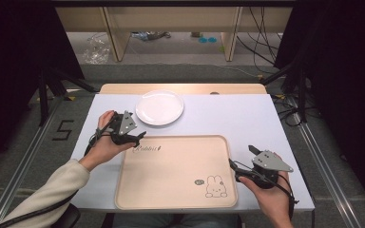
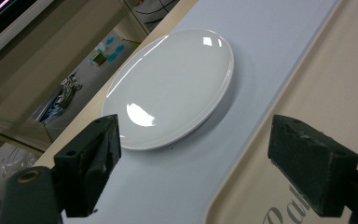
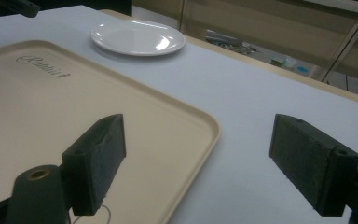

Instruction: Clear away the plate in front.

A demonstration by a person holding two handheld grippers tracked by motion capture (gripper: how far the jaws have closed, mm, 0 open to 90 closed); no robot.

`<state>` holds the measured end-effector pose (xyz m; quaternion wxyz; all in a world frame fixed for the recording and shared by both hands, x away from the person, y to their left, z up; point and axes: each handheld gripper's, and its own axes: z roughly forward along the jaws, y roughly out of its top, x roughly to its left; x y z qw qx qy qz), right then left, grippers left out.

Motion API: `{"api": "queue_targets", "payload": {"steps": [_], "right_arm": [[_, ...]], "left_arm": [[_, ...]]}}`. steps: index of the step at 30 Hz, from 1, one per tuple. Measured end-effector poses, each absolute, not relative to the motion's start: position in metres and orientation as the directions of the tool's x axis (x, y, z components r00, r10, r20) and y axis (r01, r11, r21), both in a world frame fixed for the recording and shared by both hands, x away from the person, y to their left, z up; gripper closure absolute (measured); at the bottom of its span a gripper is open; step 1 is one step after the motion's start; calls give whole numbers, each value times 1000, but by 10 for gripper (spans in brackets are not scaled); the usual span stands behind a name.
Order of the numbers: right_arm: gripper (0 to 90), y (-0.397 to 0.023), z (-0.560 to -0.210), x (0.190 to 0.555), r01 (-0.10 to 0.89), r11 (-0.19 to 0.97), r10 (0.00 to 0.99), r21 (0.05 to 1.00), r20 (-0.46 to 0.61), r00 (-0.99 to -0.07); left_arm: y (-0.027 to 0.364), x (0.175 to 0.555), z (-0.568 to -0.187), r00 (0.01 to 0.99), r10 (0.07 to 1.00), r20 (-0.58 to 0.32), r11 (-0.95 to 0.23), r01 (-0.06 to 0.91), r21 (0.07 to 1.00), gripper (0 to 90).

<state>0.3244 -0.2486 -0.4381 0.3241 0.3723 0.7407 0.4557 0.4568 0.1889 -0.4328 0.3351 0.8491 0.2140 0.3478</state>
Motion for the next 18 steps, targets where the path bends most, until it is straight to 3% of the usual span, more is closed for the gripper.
{"api": "queue_targets", "payload": {"steps": [18], "right_arm": [[193, -248, -439, 325, 266, 299, 848, 916, -128, -515]], "left_arm": [[168, 478, -438, 664, 567, 488, -723, 117, 681, 166]]}}
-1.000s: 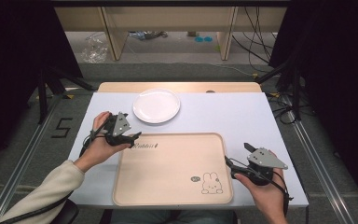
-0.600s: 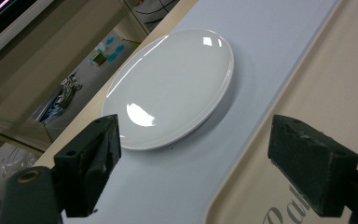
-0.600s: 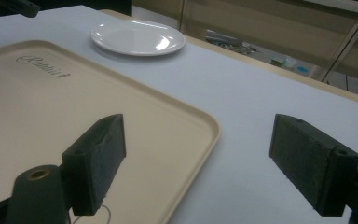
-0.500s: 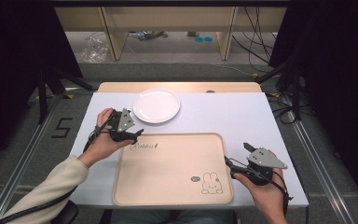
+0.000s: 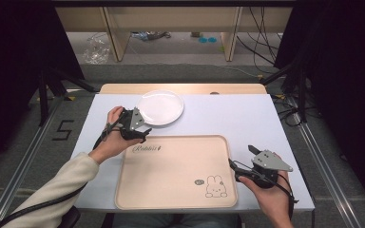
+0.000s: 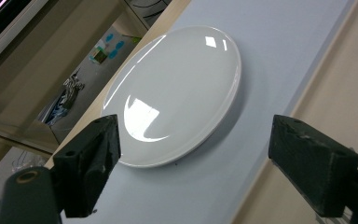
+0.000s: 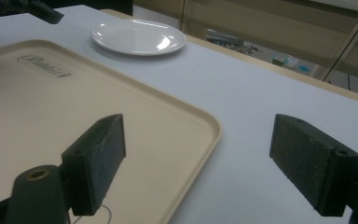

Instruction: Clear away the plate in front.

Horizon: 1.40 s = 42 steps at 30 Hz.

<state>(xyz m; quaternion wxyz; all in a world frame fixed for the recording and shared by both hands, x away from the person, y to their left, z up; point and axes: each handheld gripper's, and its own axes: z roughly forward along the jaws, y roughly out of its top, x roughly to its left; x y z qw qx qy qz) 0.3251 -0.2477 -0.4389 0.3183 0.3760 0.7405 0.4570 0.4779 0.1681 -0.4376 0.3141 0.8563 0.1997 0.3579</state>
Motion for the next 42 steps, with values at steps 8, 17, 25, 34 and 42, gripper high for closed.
{"api": "queue_targets", "payload": {"steps": [8, 17, 25, 34, 42], "right_arm": [[192, -248, -439, 326, 259, 310, 844, 915, -140, -518], [189, -248, -439, 326, 260, 311, 844, 914, -140, -518], [189, -249, -439, 326, 261, 310, 846, 914, -140, -515], [189, -249, -439, 326, 275, 302, 846, 913, -124, -518], [189, -250, -439, 326, 259, 307, 845, 916, -136, -518]], "left_arm": [[161, 488, -439, 669, 557, 492, -738, 127, 663, 167], [150, 505, -442, 680, 537, 499, -761, 136, 634, 167], [135, 519, -448, 696, 510, 506, -790, 146, 596, 167], [125, 533, -455, 718, 472, 511, -827, 159, 540, 170], [120, 544, -465, 729, 463, 504, -841, 182, 510, 165]]}}
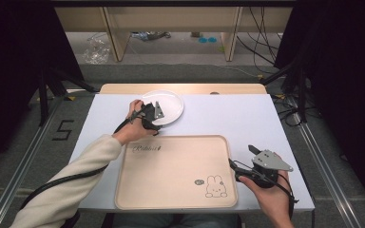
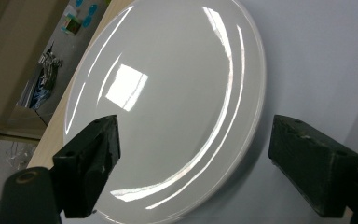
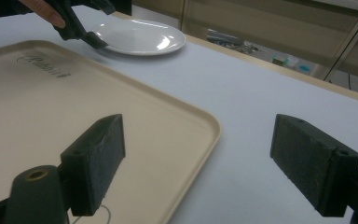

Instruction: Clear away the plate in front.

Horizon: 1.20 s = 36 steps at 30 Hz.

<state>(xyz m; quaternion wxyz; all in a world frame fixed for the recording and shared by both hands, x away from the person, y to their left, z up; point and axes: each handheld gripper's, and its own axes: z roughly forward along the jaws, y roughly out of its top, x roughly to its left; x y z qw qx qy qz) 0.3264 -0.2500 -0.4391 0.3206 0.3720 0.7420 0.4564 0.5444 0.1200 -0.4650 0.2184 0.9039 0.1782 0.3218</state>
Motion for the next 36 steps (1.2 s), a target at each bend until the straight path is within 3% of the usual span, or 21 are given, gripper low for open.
{"api": "queue_targets", "payload": {"steps": [8, 15, 26, 33, 36], "right_arm": [[189, -249, -440, 326, 276, 301, 845, 913, -121, -521], [189, -249, -440, 326, 277, 301, 845, 912, -121, -521], [188, -249, -440, 326, 271, 299, 844, 915, -121, -523], [189, -249, -440, 327, 261, 306, 842, 916, -132, -523], [189, -249, -440, 327, 261, 306, 841, 915, -132, -524]], "left_arm": [[112, 546, -468, 743, 440, 504, -857, 180, 483, 165], [107, 551, -473, 733, 379, 564, -903, 160, 399, 166], [103, 557, -476, 726, 379, 574, -909, 175, 378, 184], [97, 554, -475, 734, 346, 585, -928, 176, 329, 280], [96, 553, -474, 762, 324, 560, -935, 166, 314, 413]]}}
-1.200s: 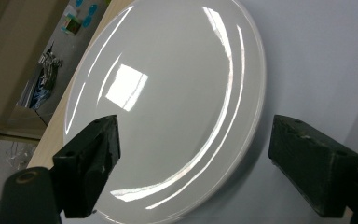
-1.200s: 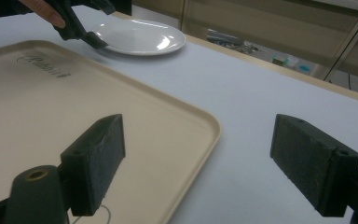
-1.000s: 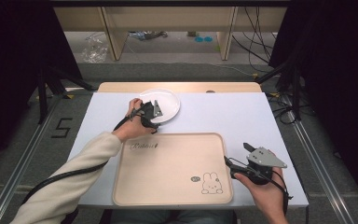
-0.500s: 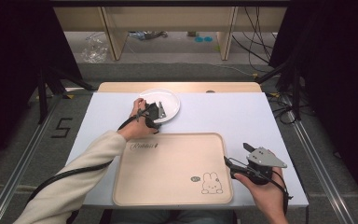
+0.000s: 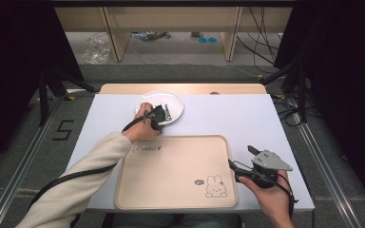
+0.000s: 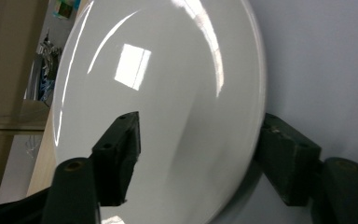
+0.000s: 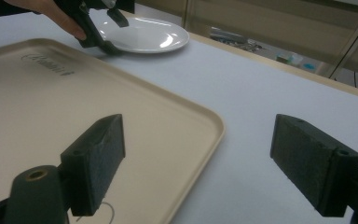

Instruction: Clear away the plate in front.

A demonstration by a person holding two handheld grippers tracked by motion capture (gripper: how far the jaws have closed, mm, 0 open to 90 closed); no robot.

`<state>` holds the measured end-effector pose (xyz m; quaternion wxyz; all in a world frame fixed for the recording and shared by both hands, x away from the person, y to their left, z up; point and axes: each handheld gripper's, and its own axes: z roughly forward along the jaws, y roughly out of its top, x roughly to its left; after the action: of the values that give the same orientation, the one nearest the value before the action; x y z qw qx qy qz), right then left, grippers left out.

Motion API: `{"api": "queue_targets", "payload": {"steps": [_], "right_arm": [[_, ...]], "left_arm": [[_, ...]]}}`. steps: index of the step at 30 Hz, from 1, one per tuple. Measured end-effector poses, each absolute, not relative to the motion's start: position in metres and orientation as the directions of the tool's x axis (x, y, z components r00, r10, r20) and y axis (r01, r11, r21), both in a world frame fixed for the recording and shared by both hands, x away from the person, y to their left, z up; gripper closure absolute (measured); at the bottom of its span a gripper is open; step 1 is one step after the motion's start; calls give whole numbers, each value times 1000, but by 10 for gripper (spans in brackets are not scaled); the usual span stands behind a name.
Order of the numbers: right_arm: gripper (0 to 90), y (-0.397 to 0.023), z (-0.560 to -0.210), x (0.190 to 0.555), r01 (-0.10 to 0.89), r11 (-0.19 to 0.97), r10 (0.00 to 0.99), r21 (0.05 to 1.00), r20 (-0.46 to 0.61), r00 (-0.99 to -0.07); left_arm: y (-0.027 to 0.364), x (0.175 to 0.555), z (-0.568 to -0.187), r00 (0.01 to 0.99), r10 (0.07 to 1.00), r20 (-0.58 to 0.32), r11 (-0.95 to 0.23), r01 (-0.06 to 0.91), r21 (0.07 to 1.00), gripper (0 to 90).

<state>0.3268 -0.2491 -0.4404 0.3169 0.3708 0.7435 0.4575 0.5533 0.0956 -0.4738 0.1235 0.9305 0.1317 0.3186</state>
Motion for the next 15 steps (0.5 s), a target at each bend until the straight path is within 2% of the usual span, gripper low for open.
{"api": "queue_targets", "payload": {"steps": [1, 5, 6, 8, 15], "right_arm": [[189, -249, -440, 327, 261, 306, 841, 915, -132, -524], [190, -249, -440, 327, 261, 305, 840, 916, -130, -527], [190, -249, -440, 327, 261, 305, 840, 916, -129, -528], [191, -249, -440, 326, 261, 304, 839, 916, -128, -528], [194, -249, -440, 326, 260, 305, 837, 916, -128, -532]], "left_arm": [[95, 553, -473, 765, 323, 558, -935, 167, 312, 413], [91, 551, -473, 793, 304, 528, -942, 169, 289, 574], [89, 549, -474, 795, 299, 527, -945, 170, 280, 644], [87, 549, -475, 795, 298, 529, -946, 172, 275, 696], [79, 542, -478, 772, 311, 555, -948, 210, 239, 751]]}}
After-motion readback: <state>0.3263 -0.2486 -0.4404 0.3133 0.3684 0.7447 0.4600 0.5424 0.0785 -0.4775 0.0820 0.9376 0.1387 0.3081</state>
